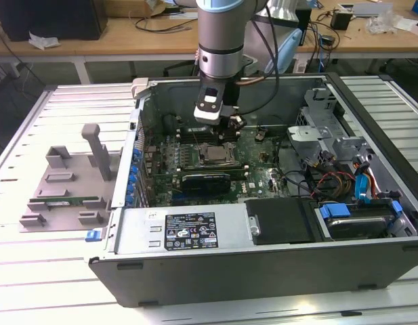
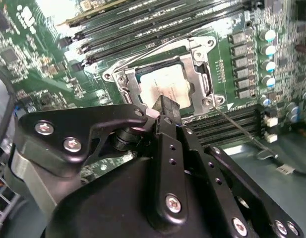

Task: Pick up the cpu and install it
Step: 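Close the cpu cover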

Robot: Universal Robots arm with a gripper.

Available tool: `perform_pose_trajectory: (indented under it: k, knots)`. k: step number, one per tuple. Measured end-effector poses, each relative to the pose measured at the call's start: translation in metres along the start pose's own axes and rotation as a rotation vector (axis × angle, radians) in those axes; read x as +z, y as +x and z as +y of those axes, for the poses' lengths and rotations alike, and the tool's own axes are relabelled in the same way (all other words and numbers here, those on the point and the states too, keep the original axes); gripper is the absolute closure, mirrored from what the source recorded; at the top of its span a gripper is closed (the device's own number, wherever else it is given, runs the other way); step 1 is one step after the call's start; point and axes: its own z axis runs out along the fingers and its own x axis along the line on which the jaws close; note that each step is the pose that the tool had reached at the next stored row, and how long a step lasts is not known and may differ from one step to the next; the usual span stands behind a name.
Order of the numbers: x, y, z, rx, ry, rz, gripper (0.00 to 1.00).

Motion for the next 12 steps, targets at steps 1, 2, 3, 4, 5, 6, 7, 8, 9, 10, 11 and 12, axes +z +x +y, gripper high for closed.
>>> perform_pose_trajectory:
  k: [1,2,3,4,5,6,7,8,9,10,11,12]
  knots:
    - [0.0000,0.0000,0.0000,-0.026,0.0002,0.0001,0.89]
    - [0.0000,0.0000,0.0000,-0.047,0.0003,0.0002,0.89]
    - [0.0001,0.0000,0.0000,-0.067,0.0003,0.0002,0.89]
    - [0.0001,0.0000,0.0000,-0.086,0.0004,0.0002,0.89]
    - [0.0002,0.0000,0.0000,-0.105,0.0006,0.0002,0.89]
    - [0.0002,0.0000,0.0000,-0.128,0.0009,0.0002,0.89]
    - [0.0002,0.0000,0.0000,-0.145,0.0011,0.0001,0.89]
    - [0.0003,0.0000,0.0000,-0.174,0.0017,-0.0002,0.89]
    - [0.0003,0.0000,0.0000,-0.197,0.0022,-0.0005,0.89]
    - [0.0003,0.0000,0.0000,-0.218,0.0027,-0.0007,0.89]
    - [0.0004,0.0000,0.0000,-0.251,0.0037,-0.0013,0.89]
    - [0.0005,0.0000,0.0000,-0.280,0.0044,-0.0017,0.89]
